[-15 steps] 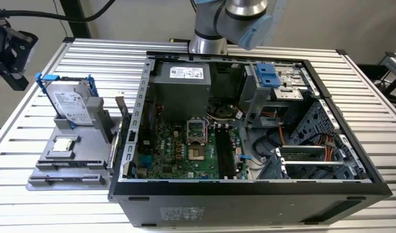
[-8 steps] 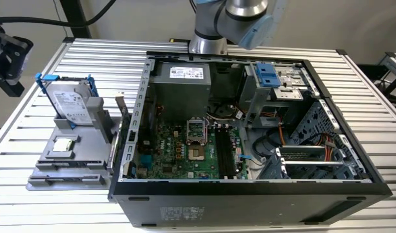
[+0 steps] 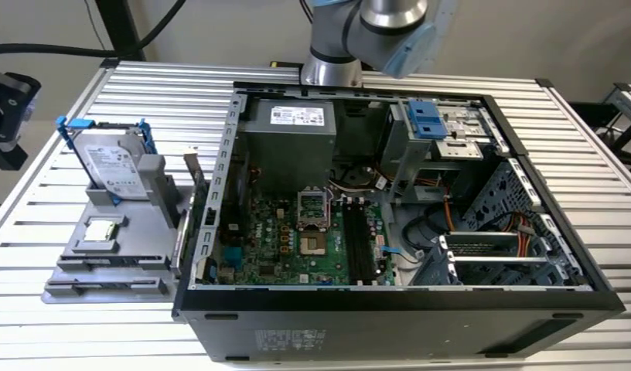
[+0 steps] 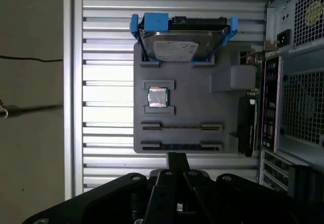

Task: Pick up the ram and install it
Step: 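Reach for the ram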

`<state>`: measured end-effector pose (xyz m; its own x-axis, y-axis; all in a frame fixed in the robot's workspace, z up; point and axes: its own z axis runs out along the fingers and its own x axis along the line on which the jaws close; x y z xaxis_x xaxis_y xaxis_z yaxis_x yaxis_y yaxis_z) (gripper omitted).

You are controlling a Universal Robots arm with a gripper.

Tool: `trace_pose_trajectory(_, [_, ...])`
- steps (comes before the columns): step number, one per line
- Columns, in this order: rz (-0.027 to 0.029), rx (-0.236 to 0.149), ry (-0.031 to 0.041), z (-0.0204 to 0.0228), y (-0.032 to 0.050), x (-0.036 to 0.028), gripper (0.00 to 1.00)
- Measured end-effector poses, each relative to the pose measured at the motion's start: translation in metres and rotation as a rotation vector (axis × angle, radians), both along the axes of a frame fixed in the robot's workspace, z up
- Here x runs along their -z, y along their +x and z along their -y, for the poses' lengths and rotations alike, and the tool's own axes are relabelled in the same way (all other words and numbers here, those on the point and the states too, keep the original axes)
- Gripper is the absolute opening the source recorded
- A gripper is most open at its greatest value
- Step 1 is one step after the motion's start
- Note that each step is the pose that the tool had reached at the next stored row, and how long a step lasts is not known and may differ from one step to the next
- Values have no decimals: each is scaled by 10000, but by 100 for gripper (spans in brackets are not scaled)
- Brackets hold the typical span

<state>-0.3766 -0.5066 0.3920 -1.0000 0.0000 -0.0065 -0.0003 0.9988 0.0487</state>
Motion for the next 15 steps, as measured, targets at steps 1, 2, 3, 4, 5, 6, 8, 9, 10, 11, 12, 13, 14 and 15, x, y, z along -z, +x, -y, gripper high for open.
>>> trace_pose_trajectory(1, [-9, 0, 0, 27, 0, 0, 0])
trace_pose_trajectory(2, [-16, 0, 0, 53, 0, 0, 0])
trace_pose_trajectory(3, [-24, 0, 0, 78, 0, 0, 0])
trace_pose_trajectory(4, [-30, -1, 0, 100, 1, 0, 0])
trace_pose_trajectory(5, [-34, 0, 0, 120, 0, 0, 0])
trace_pose_trajectory(6, [-34, -1, 1, 135, 0, 1, 0])
trace_pose_trajectory(8, [-38, -1, -1, 152, 0, 0, 0])
trace_pose_trajectory(9, [-38, 1, -1, 153, 0, 0, 0])
trace_pose_trajectory(10, [-37, 0, 0, 155, 0, 0, 0])
trace_pose_trajectory(11, [-37, 0, 0, 156, 0, 0, 0])
trace_pose_trajectory(12, [-37, 0, 0, 156, 0, 0, 0])
trace_pose_trajectory(13, [-37, 0, 0, 156, 0, 0, 0])
trace_pose_trajectory(14, [-37, 0, 0, 156, 0, 0, 0])
trace_pose_trajectory(15, [-37, 0, 0, 156, 0, 0, 0])
